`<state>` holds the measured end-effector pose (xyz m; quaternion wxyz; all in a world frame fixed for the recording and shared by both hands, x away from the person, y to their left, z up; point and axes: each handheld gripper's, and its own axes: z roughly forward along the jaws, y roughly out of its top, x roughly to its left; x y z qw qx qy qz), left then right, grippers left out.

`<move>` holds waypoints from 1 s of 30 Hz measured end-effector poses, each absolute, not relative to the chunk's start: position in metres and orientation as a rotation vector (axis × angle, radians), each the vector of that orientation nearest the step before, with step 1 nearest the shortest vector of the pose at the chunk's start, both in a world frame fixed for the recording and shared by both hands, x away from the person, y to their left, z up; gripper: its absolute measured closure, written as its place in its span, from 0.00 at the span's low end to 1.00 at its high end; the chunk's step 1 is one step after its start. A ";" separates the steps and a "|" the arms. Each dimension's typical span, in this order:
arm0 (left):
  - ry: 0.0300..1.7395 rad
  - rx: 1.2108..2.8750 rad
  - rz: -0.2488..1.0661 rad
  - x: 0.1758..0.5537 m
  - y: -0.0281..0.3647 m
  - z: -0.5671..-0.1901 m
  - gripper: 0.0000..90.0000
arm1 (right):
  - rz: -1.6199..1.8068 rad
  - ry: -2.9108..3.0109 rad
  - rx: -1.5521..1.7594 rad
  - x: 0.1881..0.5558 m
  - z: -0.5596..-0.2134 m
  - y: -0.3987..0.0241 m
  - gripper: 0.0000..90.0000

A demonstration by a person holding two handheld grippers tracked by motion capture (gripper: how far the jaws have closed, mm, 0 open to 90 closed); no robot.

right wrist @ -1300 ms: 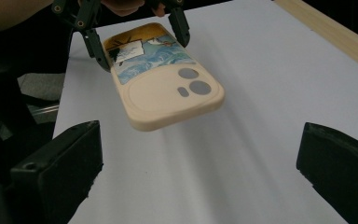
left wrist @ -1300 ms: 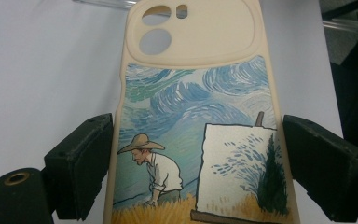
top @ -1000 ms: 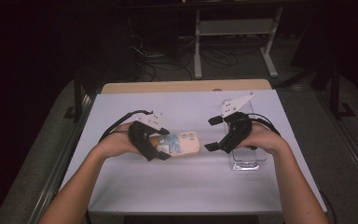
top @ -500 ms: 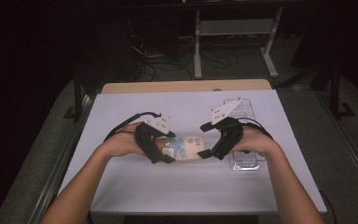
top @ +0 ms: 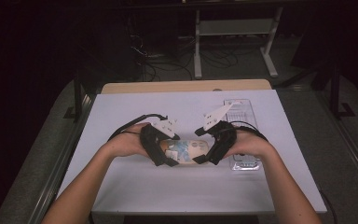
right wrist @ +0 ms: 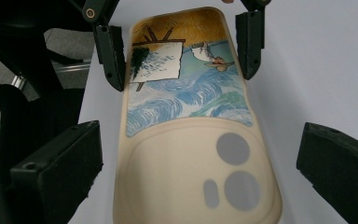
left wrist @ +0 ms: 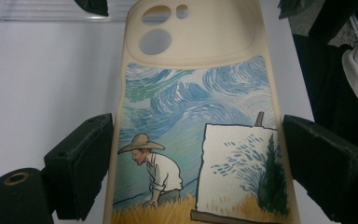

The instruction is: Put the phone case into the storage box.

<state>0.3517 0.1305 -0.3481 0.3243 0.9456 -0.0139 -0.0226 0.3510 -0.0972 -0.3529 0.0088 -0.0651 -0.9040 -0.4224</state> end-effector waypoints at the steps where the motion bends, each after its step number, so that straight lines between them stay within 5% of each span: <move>1: -0.035 2.484 -0.060 0.351 0.130 -0.348 0.13 | -1.282 -2.816 -0.244 0.348 -0.353 -0.096 0.00; 30: -0.137 2.532 -0.013 0.349 0.118 -0.345 0.13 | -1.170 -2.873 -0.132 0.347 -0.369 -0.072 0.00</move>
